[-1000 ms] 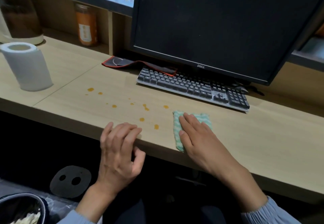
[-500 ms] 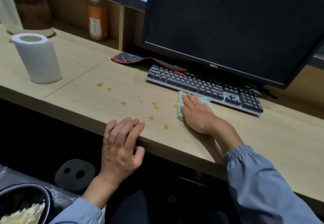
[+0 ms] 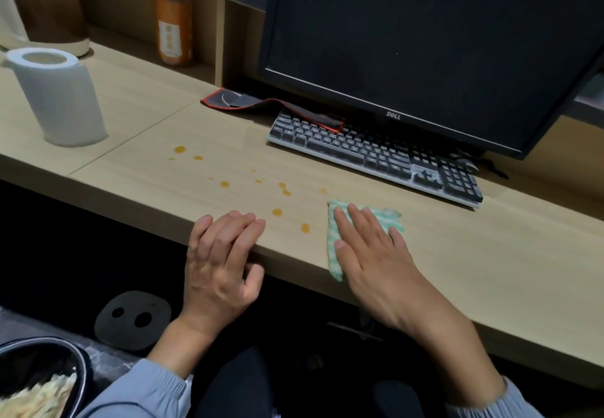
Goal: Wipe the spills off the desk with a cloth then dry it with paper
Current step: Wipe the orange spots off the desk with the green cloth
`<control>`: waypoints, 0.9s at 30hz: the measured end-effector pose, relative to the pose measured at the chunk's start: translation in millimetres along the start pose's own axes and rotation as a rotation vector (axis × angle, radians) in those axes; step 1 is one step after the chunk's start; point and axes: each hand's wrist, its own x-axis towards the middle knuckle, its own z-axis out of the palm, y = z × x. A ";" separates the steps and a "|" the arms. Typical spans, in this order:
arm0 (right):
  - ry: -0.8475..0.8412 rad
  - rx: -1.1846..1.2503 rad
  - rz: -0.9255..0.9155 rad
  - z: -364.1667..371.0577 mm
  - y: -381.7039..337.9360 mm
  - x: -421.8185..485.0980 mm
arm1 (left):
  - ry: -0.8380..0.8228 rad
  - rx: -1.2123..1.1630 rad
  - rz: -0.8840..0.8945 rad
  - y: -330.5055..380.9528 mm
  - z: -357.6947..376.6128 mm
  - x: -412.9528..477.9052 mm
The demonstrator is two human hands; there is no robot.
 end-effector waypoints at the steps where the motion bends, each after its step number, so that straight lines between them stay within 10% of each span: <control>1: 0.002 -0.004 0.002 1.1 -2.9 -6.5 | 0.005 0.000 -0.001 0.2 0.3 0.2; 27: -0.008 0.039 0.038 -20.3 -3.2 94.5 | 0.026 -0.012 0.013 -0.7 1.0 2.5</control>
